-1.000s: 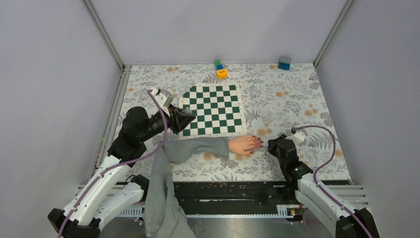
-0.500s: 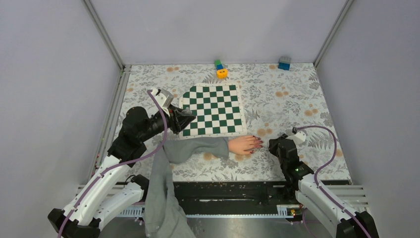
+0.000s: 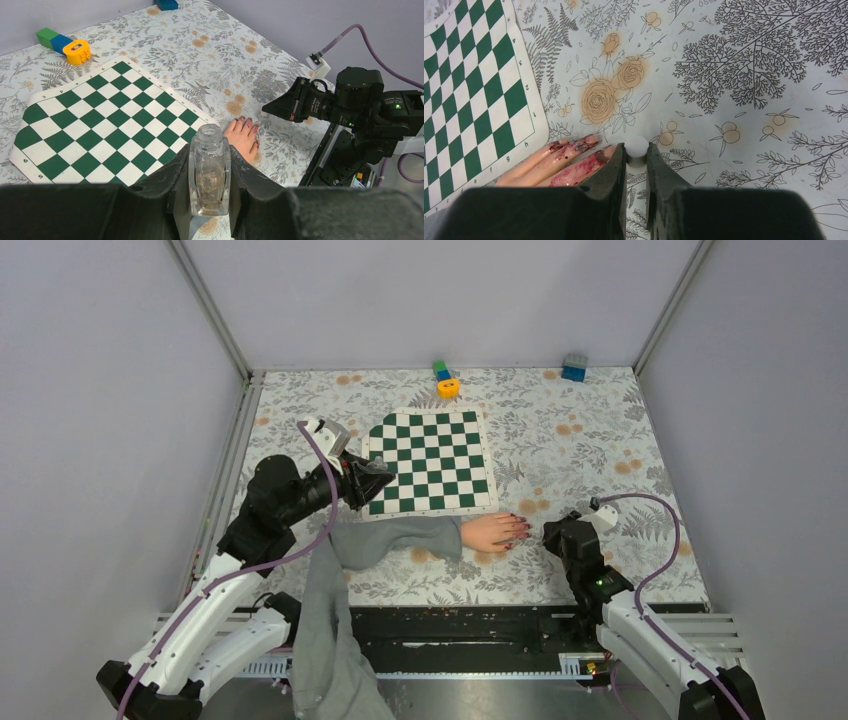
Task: Paint the nails
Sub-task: Paint the nail polish on the nail.
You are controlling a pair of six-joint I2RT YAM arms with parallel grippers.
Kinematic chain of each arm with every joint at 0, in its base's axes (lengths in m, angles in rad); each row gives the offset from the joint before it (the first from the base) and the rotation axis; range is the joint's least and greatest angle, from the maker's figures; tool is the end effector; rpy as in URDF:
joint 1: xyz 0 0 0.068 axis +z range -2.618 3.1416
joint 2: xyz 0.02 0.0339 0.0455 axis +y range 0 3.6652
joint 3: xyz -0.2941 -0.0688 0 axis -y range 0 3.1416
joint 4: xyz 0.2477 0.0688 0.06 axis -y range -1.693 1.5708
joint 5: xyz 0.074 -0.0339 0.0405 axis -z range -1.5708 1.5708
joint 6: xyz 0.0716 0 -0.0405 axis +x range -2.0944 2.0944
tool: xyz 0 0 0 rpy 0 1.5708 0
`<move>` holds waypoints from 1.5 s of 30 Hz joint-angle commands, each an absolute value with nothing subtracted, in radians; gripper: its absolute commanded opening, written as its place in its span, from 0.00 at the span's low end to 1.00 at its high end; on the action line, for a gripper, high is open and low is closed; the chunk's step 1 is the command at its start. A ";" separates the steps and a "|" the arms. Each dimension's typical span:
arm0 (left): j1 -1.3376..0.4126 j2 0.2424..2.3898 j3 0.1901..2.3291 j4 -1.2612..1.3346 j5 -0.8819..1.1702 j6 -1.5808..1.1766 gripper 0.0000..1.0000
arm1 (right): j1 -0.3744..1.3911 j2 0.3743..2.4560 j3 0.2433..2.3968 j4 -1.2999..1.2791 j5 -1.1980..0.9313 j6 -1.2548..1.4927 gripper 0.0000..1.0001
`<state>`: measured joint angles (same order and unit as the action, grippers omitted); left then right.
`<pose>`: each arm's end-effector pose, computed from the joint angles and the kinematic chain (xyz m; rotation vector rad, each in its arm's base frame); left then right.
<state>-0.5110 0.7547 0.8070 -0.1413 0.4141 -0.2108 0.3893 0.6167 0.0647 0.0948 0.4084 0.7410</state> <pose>0.1507 -0.1175 0.3754 0.5768 1.6310 -0.8826 0.1475 0.0298 0.1431 0.5993 1.9098 0.3146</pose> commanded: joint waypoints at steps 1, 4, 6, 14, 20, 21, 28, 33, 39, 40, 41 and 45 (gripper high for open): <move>-0.508 0.735 0.839 -0.108 0.408 -0.215 0.00 | 0.383 0.604 0.102 0.100 0.460 0.762 0.00; -0.508 0.734 0.838 -0.108 0.407 -0.215 0.00 | 0.383 0.593 0.098 0.095 0.467 0.765 0.00; -0.508 0.733 0.838 -0.108 0.408 -0.215 0.00 | 0.383 0.586 0.097 0.094 0.468 0.767 0.00; -0.508 0.732 0.837 -0.109 0.405 -0.215 0.00 | 0.383 0.555 0.084 0.084 0.490 0.784 0.00; -0.508 0.727 0.837 -0.109 0.401 -0.215 0.00 | 0.383 0.527 0.072 0.084 0.497 0.786 0.00; -0.507 0.726 0.836 -0.109 0.401 -0.215 0.00 | 0.384 0.526 0.072 0.086 0.495 0.786 0.00; -0.508 0.727 0.836 -0.110 0.401 -0.215 0.00 | 0.383 0.537 0.060 0.164 0.405 0.719 0.00; -0.508 0.727 0.839 -0.109 0.401 -0.215 0.00 | 0.383 0.559 0.067 0.183 0.362 0.700 0.00; -0.508 0.727 0.838 -0.110 0.401 -0.215 0.00 | 0.383 0.572 0.073 0.181 0.338 0.694 0.00; -0.508 0.726 0.838 -0.110 0.402 -0.215 0.00 | 0.383 0.577 0.075 0.182 0.334 0.695 0.00; -0.507 0.727 0.838 -0.110 0.401 -0.215 0.00 | 0.383 0.580 0.078 0.178 0.332 0.694 0.00; -0.506 0.728 0.838 -0.110 0.402 -0.215 0.00 | 0.383 0.574 0.087 0.151 0.323 0.701 0.00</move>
